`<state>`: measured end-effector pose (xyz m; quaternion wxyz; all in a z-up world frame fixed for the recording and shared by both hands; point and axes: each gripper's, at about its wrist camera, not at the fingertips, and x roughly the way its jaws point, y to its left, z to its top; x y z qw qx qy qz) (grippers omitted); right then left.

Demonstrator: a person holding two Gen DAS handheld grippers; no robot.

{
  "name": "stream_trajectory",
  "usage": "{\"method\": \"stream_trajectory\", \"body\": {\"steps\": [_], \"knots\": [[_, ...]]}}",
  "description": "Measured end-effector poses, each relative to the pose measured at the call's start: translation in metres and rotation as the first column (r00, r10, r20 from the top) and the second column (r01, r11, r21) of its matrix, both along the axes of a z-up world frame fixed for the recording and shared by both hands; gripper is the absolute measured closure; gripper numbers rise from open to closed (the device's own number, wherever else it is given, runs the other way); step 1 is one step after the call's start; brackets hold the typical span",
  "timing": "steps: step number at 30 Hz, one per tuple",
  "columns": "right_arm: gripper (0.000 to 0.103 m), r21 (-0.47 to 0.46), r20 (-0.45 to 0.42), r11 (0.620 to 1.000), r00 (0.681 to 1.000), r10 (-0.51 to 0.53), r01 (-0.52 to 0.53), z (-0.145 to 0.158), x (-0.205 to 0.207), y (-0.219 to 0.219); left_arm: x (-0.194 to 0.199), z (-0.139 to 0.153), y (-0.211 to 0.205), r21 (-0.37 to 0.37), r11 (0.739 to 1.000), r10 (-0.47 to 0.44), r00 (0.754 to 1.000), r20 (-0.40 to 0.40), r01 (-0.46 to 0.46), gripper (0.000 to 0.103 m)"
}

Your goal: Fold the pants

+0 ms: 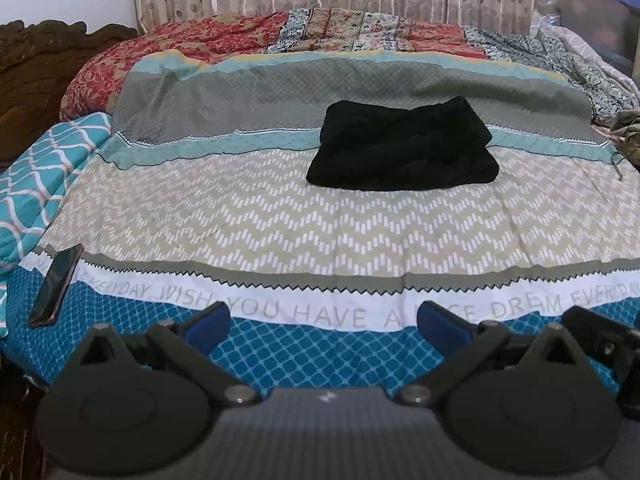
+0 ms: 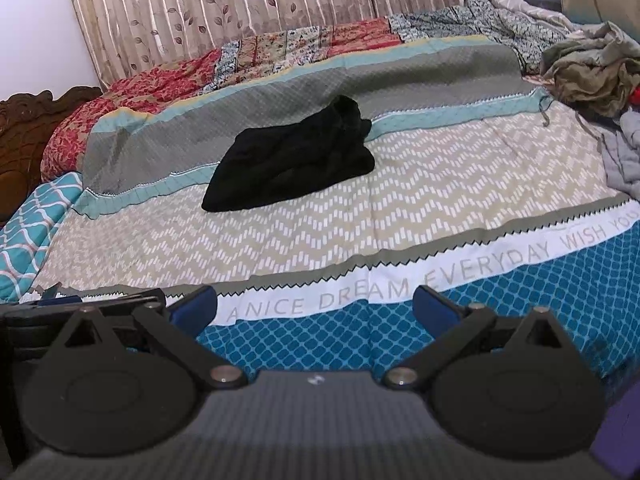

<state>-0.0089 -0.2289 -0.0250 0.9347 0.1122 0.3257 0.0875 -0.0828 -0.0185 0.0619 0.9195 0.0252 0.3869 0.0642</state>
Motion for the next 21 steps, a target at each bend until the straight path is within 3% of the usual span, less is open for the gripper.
{"method": "stream_trajectory", "body": {"steps": [21], "knots": [[0.000,-0.076,-0.073,0.996,0.996,-0.046,0.040,-0.012,0.007,0.004,0.003,-0.014,0.004,0.042,0.999,-0.013,1.000,-0.027,0.015,0.000]]}}
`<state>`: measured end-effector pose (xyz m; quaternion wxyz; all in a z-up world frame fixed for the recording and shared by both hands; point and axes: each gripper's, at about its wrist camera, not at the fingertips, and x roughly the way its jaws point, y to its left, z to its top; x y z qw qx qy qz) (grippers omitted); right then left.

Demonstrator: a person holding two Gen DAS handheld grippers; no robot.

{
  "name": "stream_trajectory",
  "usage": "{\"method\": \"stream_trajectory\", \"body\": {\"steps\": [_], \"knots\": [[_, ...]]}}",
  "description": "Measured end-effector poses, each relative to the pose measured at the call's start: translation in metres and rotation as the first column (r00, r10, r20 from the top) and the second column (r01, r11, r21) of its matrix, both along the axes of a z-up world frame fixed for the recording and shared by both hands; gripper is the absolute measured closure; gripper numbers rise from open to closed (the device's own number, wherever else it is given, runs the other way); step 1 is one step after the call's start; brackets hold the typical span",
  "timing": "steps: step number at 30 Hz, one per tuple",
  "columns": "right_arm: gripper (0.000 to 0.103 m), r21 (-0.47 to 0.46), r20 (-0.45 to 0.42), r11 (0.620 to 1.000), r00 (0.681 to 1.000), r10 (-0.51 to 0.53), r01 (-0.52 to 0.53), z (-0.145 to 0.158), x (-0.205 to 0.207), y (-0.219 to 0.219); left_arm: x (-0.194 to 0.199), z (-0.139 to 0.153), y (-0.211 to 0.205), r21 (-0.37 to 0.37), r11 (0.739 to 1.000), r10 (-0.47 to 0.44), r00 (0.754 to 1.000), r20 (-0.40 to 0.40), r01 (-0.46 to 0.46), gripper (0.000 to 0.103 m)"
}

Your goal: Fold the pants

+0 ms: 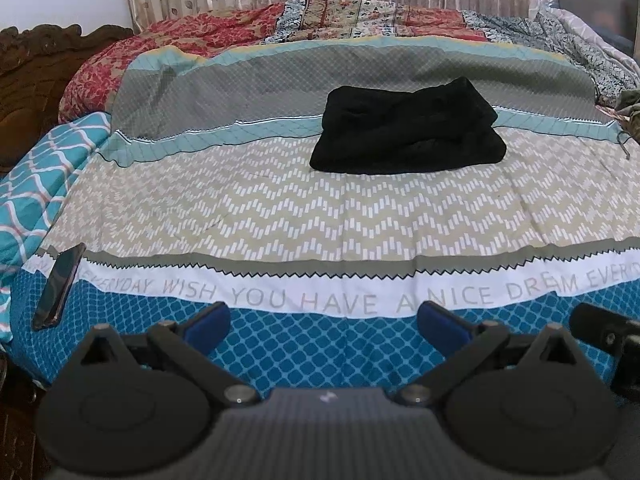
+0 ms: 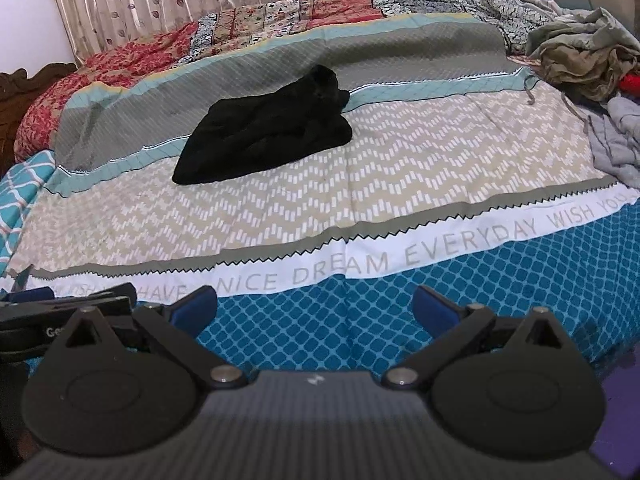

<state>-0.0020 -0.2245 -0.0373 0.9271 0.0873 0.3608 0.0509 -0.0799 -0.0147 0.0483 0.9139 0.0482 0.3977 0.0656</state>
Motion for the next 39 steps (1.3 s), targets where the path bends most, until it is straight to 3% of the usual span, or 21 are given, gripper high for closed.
{"method": "stream_trajectory", "body": {"steps": [13,25,39], "knots": [[0.000,-0.006,-0.006,1.000,1.000,-0.006,0.006,-0.001,0.001,0.000,0.006,-0.009,0.008,-0.011,1.000,0.027,0.998,-0.062,-0.028,0.000],[0.000,-0.001,-0.020,1.000,1.000,-0.002,0.002,-0.003,0.001,0.003,0.006,-0.013,0.008,0.016,1.000,0.018,0.997,-0.073,-0.017,0.000],[0.000,0.005,-0.025,1.000,1.000,-0.001,0.001,-0.005,0.000,0.005,0.001,-0.007,0.011,-0.021,1.000,0.011,0.999,-0.048,-0.012,0.000]]}}
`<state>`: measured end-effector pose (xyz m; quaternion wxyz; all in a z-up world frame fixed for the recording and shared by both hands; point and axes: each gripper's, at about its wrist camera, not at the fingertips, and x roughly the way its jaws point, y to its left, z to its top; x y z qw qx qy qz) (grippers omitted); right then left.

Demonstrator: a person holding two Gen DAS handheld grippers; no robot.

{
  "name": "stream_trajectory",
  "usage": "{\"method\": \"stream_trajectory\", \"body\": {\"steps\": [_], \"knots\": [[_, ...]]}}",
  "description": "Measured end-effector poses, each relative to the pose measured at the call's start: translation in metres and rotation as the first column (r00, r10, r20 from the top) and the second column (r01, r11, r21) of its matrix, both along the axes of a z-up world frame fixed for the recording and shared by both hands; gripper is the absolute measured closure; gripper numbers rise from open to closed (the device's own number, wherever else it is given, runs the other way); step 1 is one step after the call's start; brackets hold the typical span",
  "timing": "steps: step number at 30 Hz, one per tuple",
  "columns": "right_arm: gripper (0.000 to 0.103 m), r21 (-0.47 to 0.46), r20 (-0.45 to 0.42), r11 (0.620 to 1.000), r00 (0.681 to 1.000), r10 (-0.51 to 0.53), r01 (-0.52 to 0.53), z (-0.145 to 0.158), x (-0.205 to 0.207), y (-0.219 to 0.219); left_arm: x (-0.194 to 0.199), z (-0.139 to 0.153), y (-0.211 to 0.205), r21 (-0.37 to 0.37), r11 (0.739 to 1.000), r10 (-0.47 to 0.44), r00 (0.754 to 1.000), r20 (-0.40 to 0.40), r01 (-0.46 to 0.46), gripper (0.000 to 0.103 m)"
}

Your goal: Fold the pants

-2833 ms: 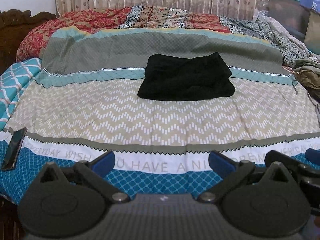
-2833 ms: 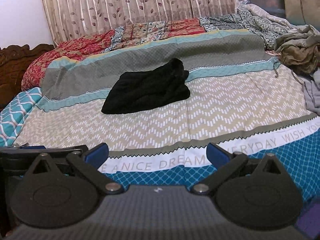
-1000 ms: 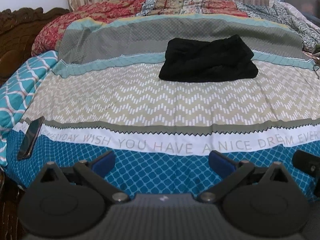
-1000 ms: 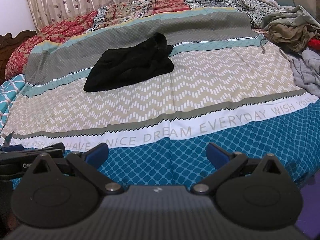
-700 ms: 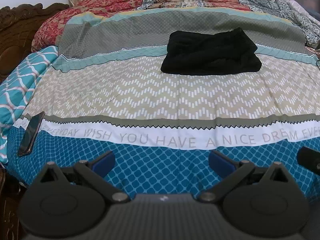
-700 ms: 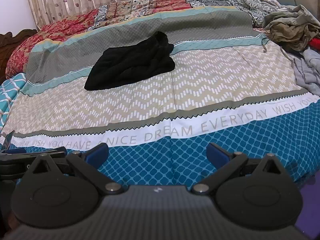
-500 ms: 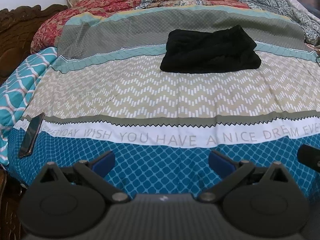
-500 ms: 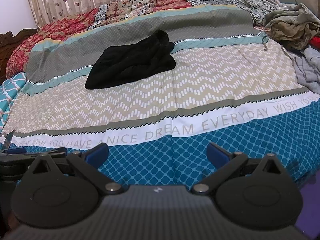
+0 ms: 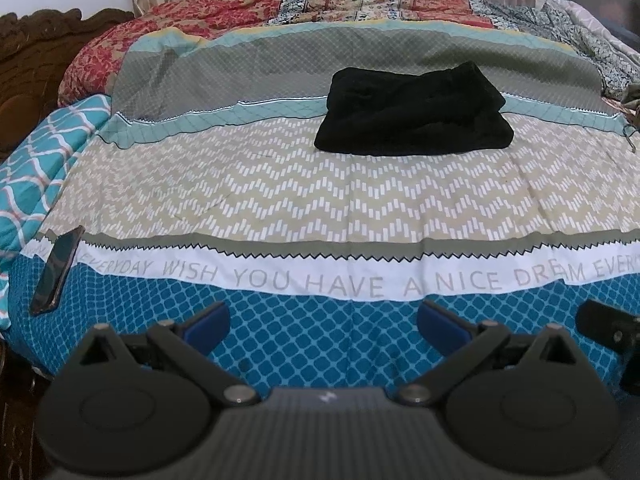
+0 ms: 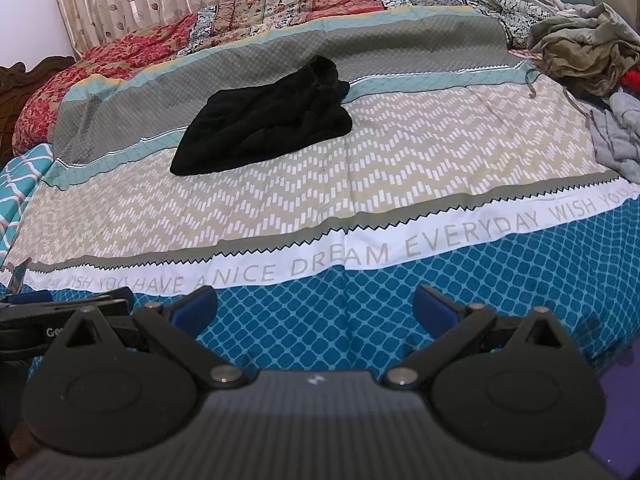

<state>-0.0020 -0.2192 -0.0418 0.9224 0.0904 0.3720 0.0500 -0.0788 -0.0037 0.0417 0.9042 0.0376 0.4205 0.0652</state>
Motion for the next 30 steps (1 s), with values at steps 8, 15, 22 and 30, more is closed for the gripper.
{"method": "stream_trajectory", "body": {"steps": [8,15,22,30], "knots": [[0.000,0.008,-0.007,1.000,1.000,0.000,0.000,-0.0015,-0.0003,-0.0009,-0.0003,-0.0022,-0.0011,0.033,0.999,0.014,0.999,-0.032,-0.013,0.000],[0.000,0.017,-0.010,1.000,1.000,0.001,0.000,-0.0016,-0.0011,-0.0002,-0.0034,0.0006,-0.0045,0.042,0.999,0.017,0.999,-0.032,-0.016,0.000],[0.000,0.024,-0.008,1.000,1.000,-0.001,0.002,-0.0005,-0.0011,-0.0009,-0.0044,0.0032,-0.0023,0.016,1.000,0.018,0.999,-0.033,-0.018,0.000],[0.000,0.030,-0.015,1.000,1.000,0.001,-0.001,-0.0009,-0.0010,0.0000,-0.0033,0.0016,-0.0018,0.013,0.999,0.029,0.998,-0.052,-0.029,0.000]]}}
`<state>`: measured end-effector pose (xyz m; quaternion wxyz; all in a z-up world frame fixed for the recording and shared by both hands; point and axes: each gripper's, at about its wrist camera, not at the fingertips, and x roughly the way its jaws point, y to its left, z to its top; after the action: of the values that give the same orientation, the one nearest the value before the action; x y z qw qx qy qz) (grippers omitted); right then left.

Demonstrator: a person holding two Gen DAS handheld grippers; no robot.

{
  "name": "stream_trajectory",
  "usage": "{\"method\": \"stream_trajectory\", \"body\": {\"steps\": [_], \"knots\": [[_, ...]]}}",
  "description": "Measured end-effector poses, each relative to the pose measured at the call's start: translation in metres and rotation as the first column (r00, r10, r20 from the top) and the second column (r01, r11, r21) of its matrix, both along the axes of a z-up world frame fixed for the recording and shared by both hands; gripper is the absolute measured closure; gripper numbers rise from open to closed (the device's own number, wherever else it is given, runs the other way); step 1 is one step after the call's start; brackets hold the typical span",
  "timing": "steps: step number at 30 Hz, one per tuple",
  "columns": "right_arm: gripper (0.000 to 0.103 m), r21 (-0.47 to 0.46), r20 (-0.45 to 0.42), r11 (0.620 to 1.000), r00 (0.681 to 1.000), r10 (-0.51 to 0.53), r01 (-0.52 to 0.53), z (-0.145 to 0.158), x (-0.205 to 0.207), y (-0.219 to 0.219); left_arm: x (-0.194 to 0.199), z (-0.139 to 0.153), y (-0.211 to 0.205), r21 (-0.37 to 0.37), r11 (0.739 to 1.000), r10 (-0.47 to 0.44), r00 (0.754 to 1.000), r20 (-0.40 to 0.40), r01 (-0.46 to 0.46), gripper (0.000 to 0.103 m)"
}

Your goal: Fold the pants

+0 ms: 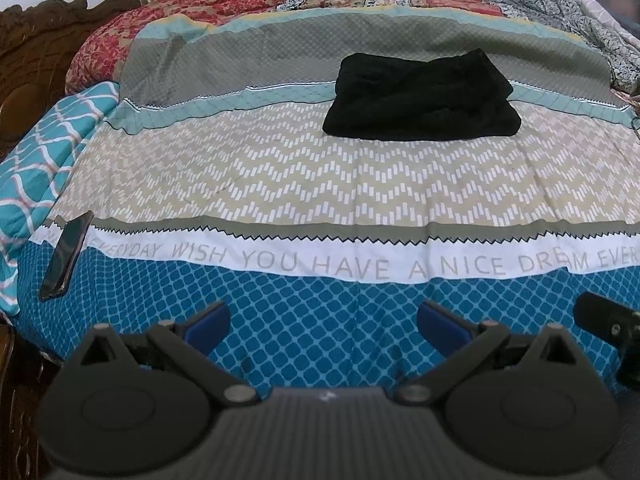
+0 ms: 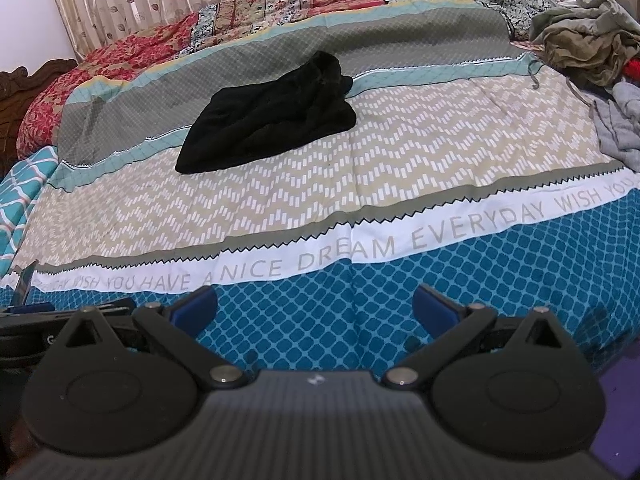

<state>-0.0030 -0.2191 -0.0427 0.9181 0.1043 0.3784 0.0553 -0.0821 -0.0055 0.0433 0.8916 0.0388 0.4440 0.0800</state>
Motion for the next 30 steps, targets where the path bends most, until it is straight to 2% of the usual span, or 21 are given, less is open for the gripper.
{"method": "stream_trajectory", "body": {"steps": [30], "knots": [[0.000,0.016,-0.009,1.000,1.000,0.001,0.000,-0.0012,-0.0004,-0.0016,0.0002,-0.0036,-0.0044,0.021,1.000,-0.006,1.000,-0.022,0.006,0.000]]}}
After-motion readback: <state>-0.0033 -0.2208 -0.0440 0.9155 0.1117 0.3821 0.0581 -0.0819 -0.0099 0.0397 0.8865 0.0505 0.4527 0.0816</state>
